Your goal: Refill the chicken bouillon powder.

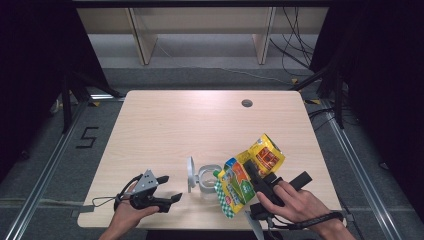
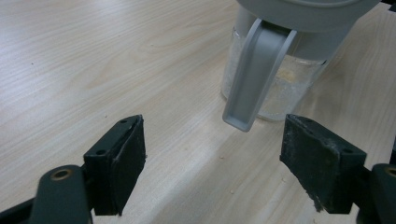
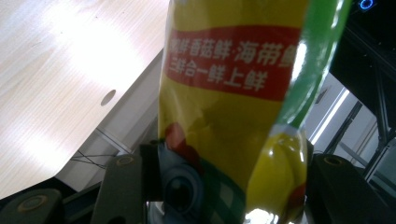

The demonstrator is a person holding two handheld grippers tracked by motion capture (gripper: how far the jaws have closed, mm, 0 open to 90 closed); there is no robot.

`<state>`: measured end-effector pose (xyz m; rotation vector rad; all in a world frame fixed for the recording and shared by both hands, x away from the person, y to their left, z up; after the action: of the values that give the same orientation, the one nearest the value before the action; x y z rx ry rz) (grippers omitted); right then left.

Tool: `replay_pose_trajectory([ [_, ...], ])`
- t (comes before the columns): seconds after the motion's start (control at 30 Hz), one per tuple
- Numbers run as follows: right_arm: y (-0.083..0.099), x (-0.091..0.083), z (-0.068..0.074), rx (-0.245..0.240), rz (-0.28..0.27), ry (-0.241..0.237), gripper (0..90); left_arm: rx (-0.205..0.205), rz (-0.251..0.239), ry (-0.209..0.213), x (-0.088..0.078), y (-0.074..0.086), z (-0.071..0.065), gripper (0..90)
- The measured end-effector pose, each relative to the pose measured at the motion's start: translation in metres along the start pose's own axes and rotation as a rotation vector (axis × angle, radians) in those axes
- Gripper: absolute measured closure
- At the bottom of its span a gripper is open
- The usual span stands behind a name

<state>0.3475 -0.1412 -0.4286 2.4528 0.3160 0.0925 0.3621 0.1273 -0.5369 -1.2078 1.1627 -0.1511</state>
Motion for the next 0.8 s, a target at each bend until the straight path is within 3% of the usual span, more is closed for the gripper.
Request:
replay_pose_trajectory([
  [0.17, -0.001, 0.0006, -0.0016, -0.01, -0.013, -0.005, 50.5, -0.004, -0.004, -0.01, 0.0005, 0.0, 0.0008, 21.6],
  [0.33, 0.0004, 0.0003, -0.0004, 0.031, -0.001, -0.016, 50.8, 0.001, 0.005, -0.003, -0.0001, 0.0008, 0.0006, 21.6],
  [0.43, 0.0003, 0.0002, -0.0019, 0.006, -0.006, 0.006, 50.8, -0.004, -0.001, -0.001, 0.0001, 0.0001, 0.0002, 21.6],
  [0.53, -0.0016, 0.0, -0.0031, -0.005, -0.02, -0.005, 50.9, -0.002, 0.003, -0.001, 0.0002, 0.0005, 0.0, 21.6],
  [0.6, -0.002, -0.0007, -0.0026, 0.014, -0.018, -0.014, 50.9, 0.005, -0.001, 0.002, 0.0004, -0.0002, 0.0001, 21.6],
  [0.67, -0.0016, -0.0004, -0.0047, -0.02, -0.022, -0.001, 51.0, -0.004, 0.003, -0.002, 0.0005, 0.0005, 0.0, 21.6],
  [0.7, -0.0016, -0.0004, -0.0047, -0.02, -0.022, -0.001, 51.0, -0.004, 0.003, -0.002, 0.0005, 0.0005, 0.0, 21.6],
  [0.73, -0.0016, -0.0004, -0.0039, 0.01, -0.016, -0.001, 51.0, -0.002, 0.004, -0.002, 0.0004, 0.0007, 0.0, 21.6],
  [0.8, -0.0019, 0.0003, -0.0048, -0.005, -0.03, -0.004, 51.0, -0.003, 0.002, -0.001, 0.0, 0.0002, 0.0003, 21.6],
])
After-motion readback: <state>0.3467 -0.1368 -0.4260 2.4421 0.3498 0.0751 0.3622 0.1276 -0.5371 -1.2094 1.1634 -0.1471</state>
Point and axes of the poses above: each handheld gripper's, and its own axes: x roughly forward along the jaws, y roughly out of its underside, z roughly to its left, the point moved 8 cm from there along x, roughly forward along the jaws, and after that the axes turned 8 degrees about z, right-handed, at the moved point
